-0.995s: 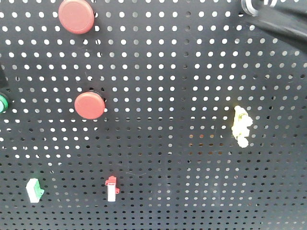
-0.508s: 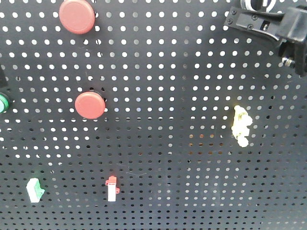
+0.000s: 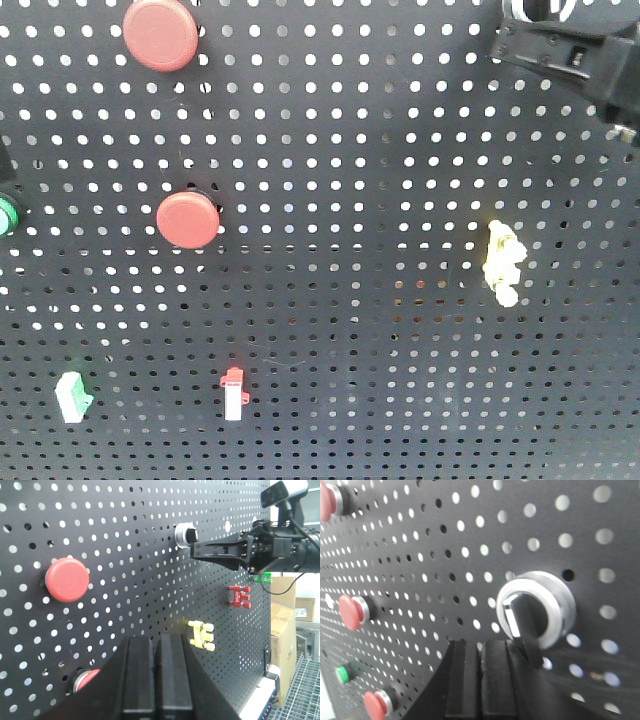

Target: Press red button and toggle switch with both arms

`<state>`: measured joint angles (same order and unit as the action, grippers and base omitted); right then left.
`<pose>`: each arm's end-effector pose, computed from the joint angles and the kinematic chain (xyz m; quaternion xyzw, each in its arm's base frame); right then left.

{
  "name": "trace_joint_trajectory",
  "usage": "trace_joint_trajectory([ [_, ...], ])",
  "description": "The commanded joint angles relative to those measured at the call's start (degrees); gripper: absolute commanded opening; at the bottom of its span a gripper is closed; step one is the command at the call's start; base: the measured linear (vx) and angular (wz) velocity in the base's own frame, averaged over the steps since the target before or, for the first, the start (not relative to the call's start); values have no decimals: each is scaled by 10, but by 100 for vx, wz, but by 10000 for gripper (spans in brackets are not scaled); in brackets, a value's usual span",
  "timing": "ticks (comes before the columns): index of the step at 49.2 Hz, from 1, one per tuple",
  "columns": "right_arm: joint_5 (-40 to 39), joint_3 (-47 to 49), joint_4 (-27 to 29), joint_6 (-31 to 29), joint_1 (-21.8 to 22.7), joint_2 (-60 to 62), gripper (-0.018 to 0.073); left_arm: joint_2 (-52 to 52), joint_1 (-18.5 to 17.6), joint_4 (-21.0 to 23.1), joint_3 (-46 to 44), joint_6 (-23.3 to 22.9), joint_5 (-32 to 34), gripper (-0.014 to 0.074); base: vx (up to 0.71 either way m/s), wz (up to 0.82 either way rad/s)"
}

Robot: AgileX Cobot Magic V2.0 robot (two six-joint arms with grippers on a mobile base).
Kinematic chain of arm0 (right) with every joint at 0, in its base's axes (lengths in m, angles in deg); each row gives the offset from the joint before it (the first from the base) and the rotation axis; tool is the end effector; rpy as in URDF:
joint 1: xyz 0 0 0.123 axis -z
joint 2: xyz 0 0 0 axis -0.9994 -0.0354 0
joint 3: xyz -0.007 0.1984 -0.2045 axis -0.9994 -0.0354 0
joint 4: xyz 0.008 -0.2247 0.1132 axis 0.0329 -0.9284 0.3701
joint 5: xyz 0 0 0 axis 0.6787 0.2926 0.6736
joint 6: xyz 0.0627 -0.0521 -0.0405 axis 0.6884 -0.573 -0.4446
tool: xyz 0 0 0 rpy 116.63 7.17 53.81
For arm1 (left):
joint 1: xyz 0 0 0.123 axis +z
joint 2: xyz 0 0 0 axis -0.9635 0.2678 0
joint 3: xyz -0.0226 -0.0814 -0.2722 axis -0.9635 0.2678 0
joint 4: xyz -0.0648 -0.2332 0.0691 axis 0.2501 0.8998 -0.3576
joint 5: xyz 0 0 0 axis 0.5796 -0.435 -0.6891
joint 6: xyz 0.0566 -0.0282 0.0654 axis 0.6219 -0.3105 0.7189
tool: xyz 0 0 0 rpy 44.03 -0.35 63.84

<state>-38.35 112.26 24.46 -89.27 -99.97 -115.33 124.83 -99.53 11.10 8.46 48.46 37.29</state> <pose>0.1976 0.0844 0.5029 -0.1743 0.6353 0.3048 0.6878 0.0940 -0.0874 0.4892 0.3100 0.5785 -0.2910 0.6961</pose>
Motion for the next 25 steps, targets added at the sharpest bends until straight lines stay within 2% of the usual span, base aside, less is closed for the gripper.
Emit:
trace_joint_trajectory([
  [1, -88, 17, -22, 22, 8, 6, -3, -2, -1, 25, -13, -6, 32, 2, 0, 0],
  [17, -113, 17, -69, 47, 8, 6, -3, -2, -1, 25, -13, -6, 28, 2, 0, 0],
  [25, -75, 15, -75, 53, 8, 19, -3, -2, -1, 22, -13, -6, 27, 2, 0, 0],
])
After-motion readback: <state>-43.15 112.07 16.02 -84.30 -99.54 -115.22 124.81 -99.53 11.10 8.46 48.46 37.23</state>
